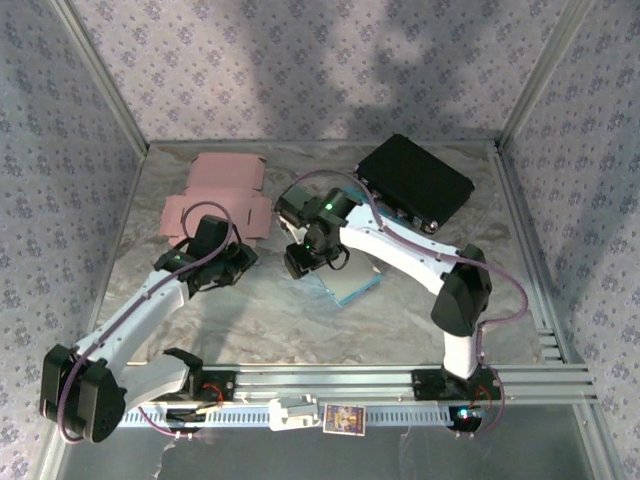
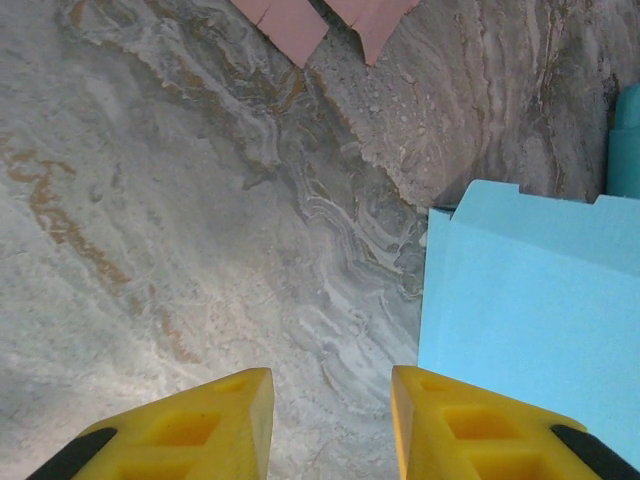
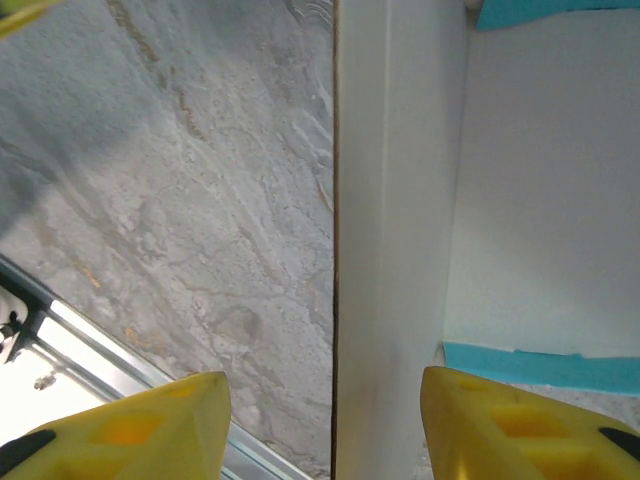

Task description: Fold the paper box

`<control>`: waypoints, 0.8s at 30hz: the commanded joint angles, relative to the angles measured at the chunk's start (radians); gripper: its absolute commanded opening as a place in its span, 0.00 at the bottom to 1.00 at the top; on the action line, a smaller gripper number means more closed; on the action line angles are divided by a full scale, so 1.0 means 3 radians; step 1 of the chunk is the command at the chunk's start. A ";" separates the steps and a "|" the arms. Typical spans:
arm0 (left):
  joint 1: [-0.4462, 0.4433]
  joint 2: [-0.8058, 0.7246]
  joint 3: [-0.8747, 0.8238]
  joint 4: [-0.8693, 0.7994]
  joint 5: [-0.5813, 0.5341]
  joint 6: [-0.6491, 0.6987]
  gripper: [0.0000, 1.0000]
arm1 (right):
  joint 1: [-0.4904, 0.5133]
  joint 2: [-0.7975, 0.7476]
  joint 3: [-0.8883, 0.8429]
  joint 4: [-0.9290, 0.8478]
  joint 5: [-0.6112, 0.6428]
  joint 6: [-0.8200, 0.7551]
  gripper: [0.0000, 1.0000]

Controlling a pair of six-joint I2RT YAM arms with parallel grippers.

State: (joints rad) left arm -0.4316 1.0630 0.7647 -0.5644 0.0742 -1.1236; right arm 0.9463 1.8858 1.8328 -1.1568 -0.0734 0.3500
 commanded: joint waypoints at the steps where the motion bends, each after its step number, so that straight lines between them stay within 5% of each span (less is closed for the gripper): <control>1: 0.0017 -0.0175 -0.0095 -0.0285 -0.0078 0.0074 0.37 | 0.0025 0.0098 0.0267 -0.0155 0.0073 -0.0013 0.49; 12: 0.0013 -0.0542 -0.0031 -0.0658 -0.0082 0.0168 0.36 | -0.0035 0.0284 0.0574 -0.0137 0.0330 0.0885 0.00; 20: 0.0002 -0.0886 -0.0003 -0.1012 0.0045 0.0293 0.36 | -0.0009 0.0304 0.0823 -0.0219 0.0972 0.2303 0.00; 24: -0.0003 -0.1024 0.0023 -0.1187 0.0175 0.0378 0.36 | 0.0033 0.0490 0.1216 -0.0882 0.1397 0.3216 0.00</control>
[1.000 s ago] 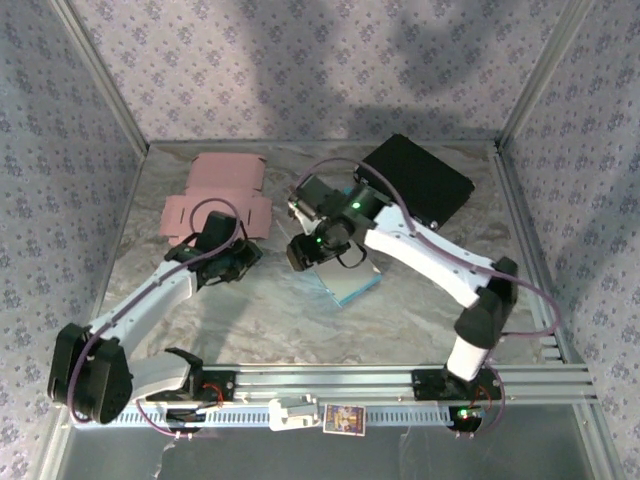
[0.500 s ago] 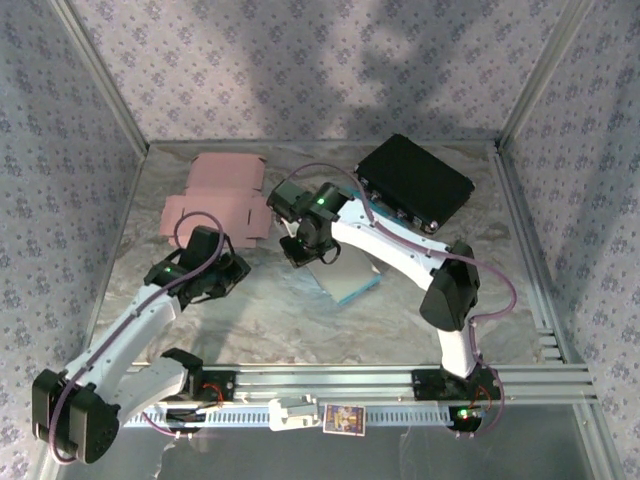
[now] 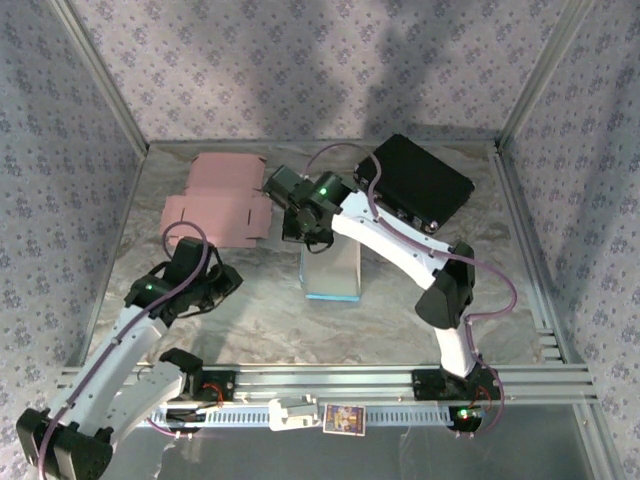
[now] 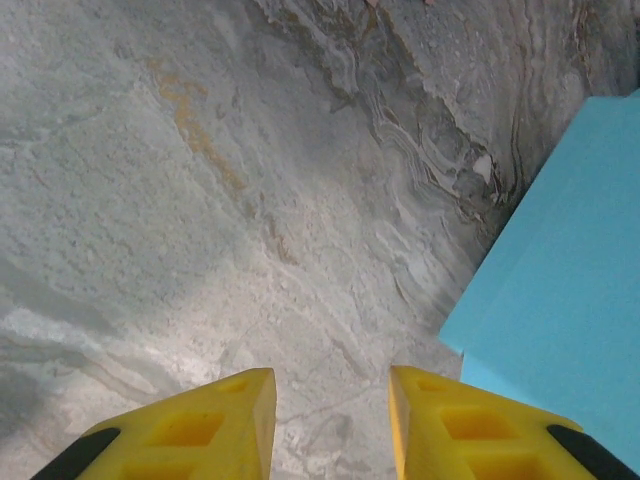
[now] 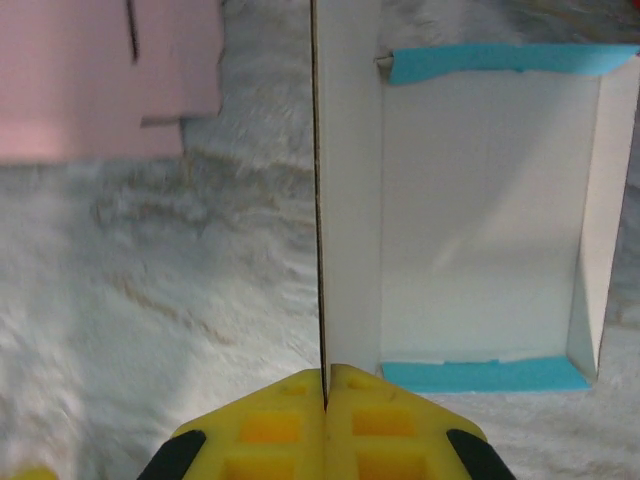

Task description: Fold the paper box

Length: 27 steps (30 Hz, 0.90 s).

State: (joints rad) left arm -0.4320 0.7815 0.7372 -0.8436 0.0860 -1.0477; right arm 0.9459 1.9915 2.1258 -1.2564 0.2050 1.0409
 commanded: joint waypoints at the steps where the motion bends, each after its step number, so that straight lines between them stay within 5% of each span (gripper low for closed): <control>1: -0.0002 -0.0106 0.0123 -0.0282 0.0162 0.0139 0.36 | 0.0033 0.0198 0.0352 -0.0705 0.0534 0.1134 0.00; 7: -0.0007 -0.0153 0.0231 -0.0496 0.0268 0.0343 0.36 | 0.0002 0.0706 0.1161 -0.1769 0.0507 0.2608 0.00; 12: -0.0012 -0.0177 0.0258 -0.0557 0.0366 0.0446 0.36 | -0.0128 0.0592 0.0834 -0.1503 0.0262 0.3307 0.00; 24: -0.0025 0.0015 0.0216 -0.0289 0.0497 0.0774 0.41 | -0.0405 0.0492 0.0527 -0.1142 -0.0110 0.3685 0.00; 27: -0.0047 0.0061 0.0219 -0.0163 0.0462 0.0868 0.42 | -0.0402 0.0412 0.0482 -0.1091 -0.0056 0.3619 0.09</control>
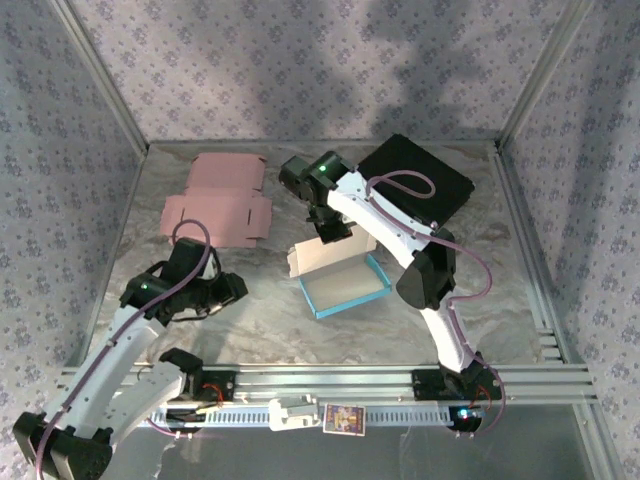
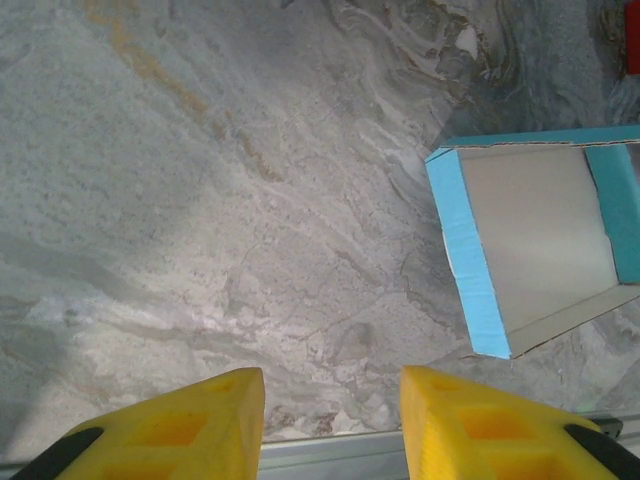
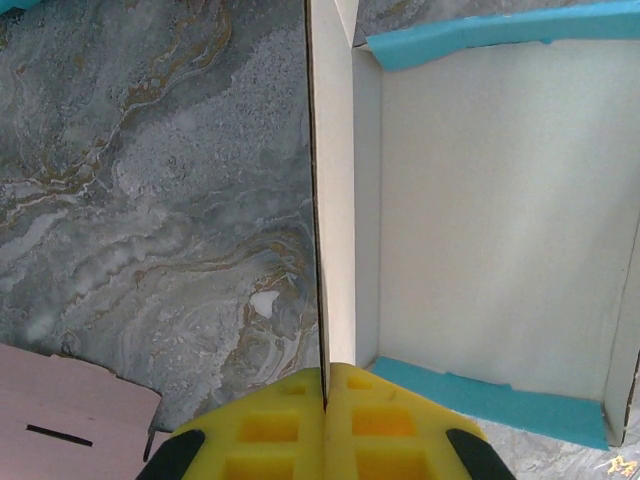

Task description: Fold the paper box

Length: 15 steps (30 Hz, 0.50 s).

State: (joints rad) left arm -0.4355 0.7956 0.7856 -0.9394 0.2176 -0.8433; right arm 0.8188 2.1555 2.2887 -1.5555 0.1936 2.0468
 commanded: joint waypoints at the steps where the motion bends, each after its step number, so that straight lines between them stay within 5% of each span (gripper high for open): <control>1: -0.0041 0.0030 0.0054 0.0203 0.0010 0.0228 0.42 | 0.0022 -0.0163 -0.0066 -0.0090 0.0010 0.0235 0.10; 5: -0.0113 0.0134 -0.0006 0.0485 -0.0036 0.0401 0.43 | 0.0022 -0.0292 -0.0079 -0.0100 0.0131 0.0072 0.17; 11: -0.0413 0.0428 -0.0007 0.0851 -0.0275 0.0699 0.46 | -0.0034 -0.0548 -0.0311 -0.0004 0.0162 -0.0236 0.39; 15: -0.0481 0.0612 0.0030 0.1107 -0.0380 0.1003 0.48 | -0.0068 -0.0798 -0.0429 0.0156 0.0494 -0.0809 0.46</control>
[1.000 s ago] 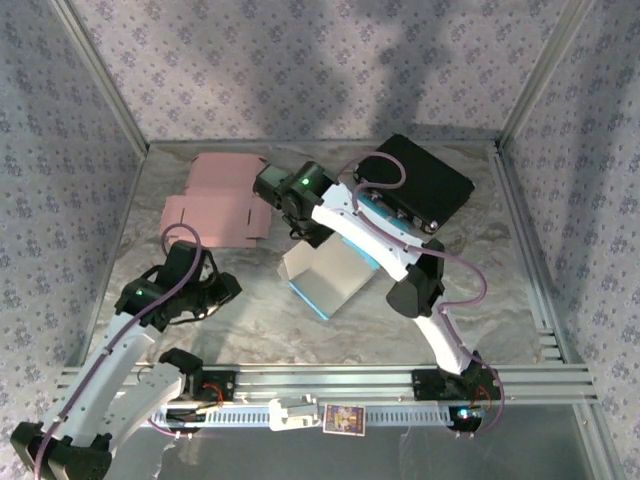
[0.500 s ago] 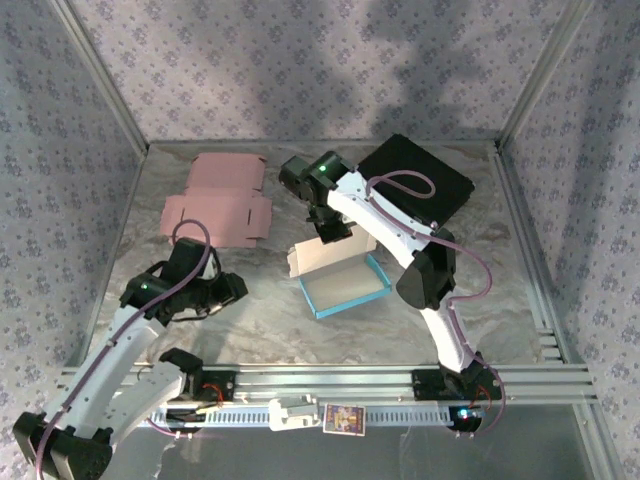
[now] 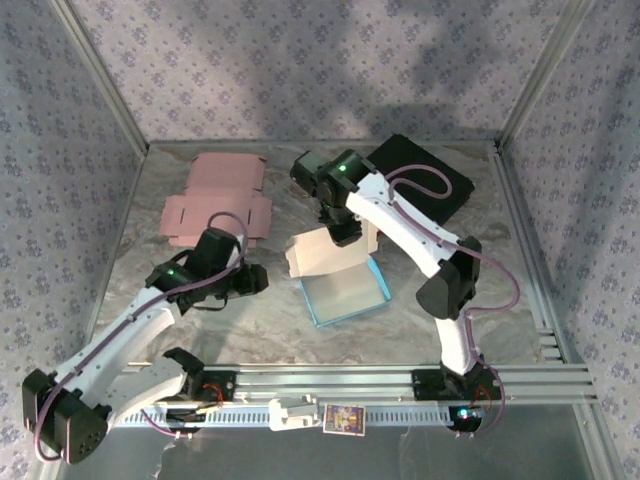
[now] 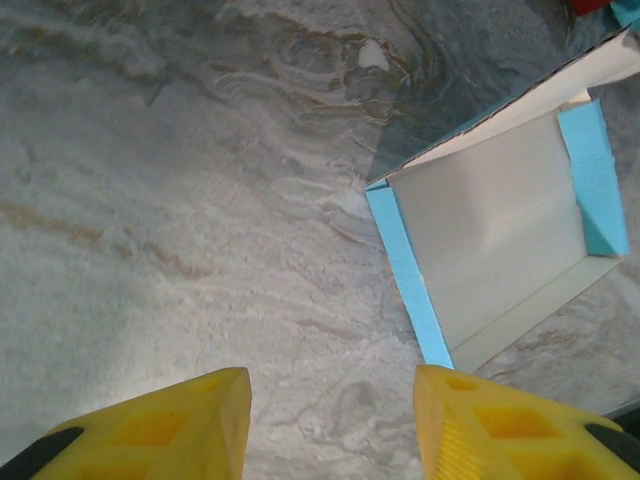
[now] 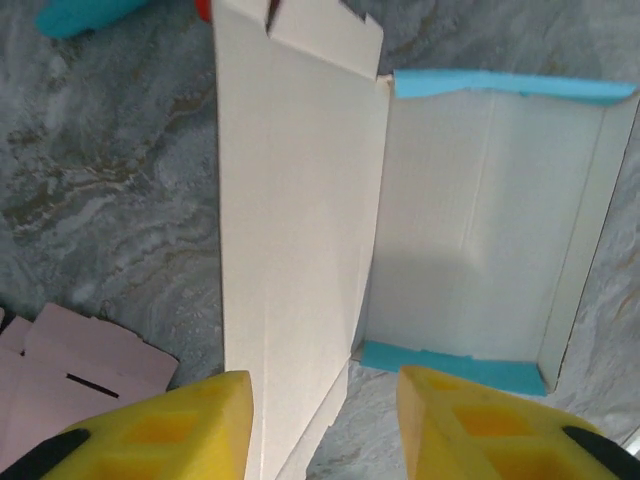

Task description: Fold the paper box

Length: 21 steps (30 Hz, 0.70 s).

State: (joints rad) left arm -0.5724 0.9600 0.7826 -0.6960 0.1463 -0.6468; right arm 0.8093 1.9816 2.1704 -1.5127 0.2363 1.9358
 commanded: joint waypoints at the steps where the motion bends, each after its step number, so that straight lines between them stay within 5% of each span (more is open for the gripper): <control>1: -0.0020 0.0090 0.0050 0.0354 -0.0149 0.0440 0.48 | -0.0051 -0.0292 -0.0038 0.0115 0.0489 -0.0763 0.47; 5: 0.0028 0.0267 0.0129 0.0556 0.0070 0.0847 0.51 | -0.0224 -0.0863 -0.0549 0.1149 0.0668 -0.3242 0.49; 8: 0.0041 0.0446 0.0224 0.0597 0.0297 0.1050 0.52 | -0.0510 -0.1623 -0.1651 0.2193 -0.0161 -0.5052 0.52; 12: 0.0040 0.0613 0.0267 0.0750 0.0438 0.1189 0.52 | -0.1497 -0.2397 -0.2757 0.2582 -0.1558 -0.5850 0.53; 15: 0.0052 0.0765 0.0319 0.0804 0.0471 0.1292 0.52 | -0.2024 -0.2532 -0.3149 0.2604 -0.2011 -0.6107 0.52; 21: 0.0031 0.1036 0.0352 0.0947 0.0539 0.1455 0.51 | -0.2119 -0.2234 -0.3435 0.2892 -0.2487 -0.6490 0.48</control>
State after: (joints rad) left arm -0.5632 1.2518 0.8558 -0.4515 0.2817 -0.2707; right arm 0.1711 1.2659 1.1538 -0.7280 -0.3489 0.1413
